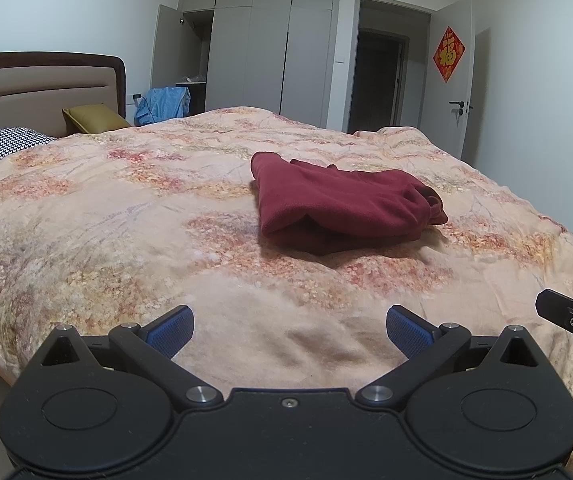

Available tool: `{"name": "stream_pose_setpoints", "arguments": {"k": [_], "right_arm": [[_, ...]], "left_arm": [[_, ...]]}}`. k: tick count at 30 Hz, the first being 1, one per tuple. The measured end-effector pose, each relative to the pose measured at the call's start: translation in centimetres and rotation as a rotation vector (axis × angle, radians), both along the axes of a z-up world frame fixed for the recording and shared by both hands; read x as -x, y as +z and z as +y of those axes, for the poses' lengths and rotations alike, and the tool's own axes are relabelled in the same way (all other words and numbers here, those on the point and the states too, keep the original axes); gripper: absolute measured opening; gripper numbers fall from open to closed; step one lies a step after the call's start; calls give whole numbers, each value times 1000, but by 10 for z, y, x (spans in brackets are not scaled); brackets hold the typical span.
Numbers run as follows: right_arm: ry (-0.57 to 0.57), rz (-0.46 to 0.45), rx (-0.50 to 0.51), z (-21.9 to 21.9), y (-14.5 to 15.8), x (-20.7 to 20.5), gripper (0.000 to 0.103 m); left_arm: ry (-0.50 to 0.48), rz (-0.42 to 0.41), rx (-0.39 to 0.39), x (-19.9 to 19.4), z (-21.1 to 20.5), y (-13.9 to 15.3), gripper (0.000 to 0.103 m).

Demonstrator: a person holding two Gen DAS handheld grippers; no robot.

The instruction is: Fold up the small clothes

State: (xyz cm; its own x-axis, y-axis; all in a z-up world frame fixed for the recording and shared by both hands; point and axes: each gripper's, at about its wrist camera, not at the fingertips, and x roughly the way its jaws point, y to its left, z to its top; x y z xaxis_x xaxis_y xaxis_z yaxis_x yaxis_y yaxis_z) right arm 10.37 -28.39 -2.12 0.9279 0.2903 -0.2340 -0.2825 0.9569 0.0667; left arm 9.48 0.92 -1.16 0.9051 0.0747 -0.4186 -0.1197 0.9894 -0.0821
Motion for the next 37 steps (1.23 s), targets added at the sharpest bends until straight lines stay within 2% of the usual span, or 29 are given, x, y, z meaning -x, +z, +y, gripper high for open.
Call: {"name": "stream_pose_setpoints", "arguments": {"k": [6, 11, 16, 37], "right_arm": [[1, 3, 0, 0, -1, -1, 103], [2, 7, 1, 1, -1, -1, 103], [2, 14, 1, 2, -2, -2, 103], [8, 50, 3, 1, -4, -9, 103]], "left_arm": [[-6, 9, 16, -2, 0, 1, 102], [-7, 18, 60, -2, 2, 1, 102], [11, 19, 41, -3, 1, 2, 102], [-3, 44, 54, -9, 1, -4, 102]]}}
